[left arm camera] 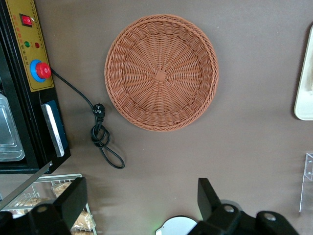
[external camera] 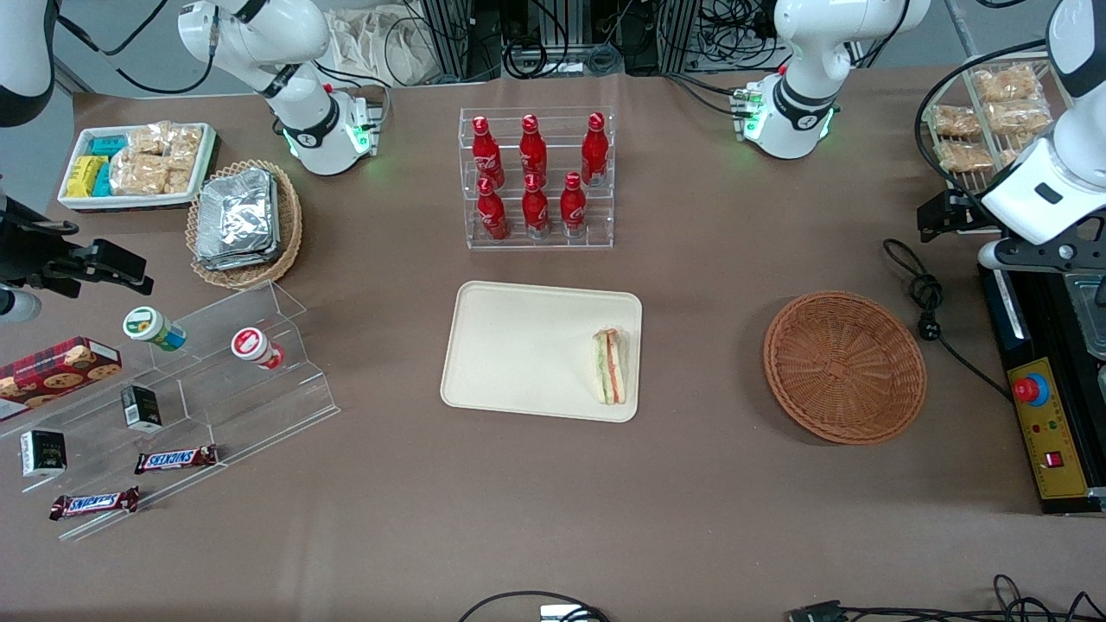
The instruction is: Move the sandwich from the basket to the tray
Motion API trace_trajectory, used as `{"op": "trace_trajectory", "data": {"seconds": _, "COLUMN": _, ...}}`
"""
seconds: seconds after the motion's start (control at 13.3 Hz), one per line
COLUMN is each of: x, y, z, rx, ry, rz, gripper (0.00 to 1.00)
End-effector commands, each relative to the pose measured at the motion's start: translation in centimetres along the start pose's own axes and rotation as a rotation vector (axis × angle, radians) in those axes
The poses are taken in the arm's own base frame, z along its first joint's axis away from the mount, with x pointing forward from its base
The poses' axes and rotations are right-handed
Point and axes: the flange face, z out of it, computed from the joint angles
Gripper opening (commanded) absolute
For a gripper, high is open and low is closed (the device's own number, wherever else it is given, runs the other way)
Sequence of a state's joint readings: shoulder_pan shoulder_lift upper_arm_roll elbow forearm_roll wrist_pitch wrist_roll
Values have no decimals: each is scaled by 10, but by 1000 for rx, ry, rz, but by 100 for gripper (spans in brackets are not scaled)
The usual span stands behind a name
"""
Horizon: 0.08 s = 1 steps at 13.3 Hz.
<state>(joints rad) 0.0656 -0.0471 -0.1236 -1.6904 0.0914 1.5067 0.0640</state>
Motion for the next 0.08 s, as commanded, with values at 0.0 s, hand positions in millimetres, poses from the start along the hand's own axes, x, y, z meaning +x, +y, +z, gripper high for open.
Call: {"op": "trace_trajectory", "data": {"seconds": 0.0, "x": -1, "y": -1, "z": -3, "rx": -8, "ry": 3, "rz": 2, "gripper": 100}}
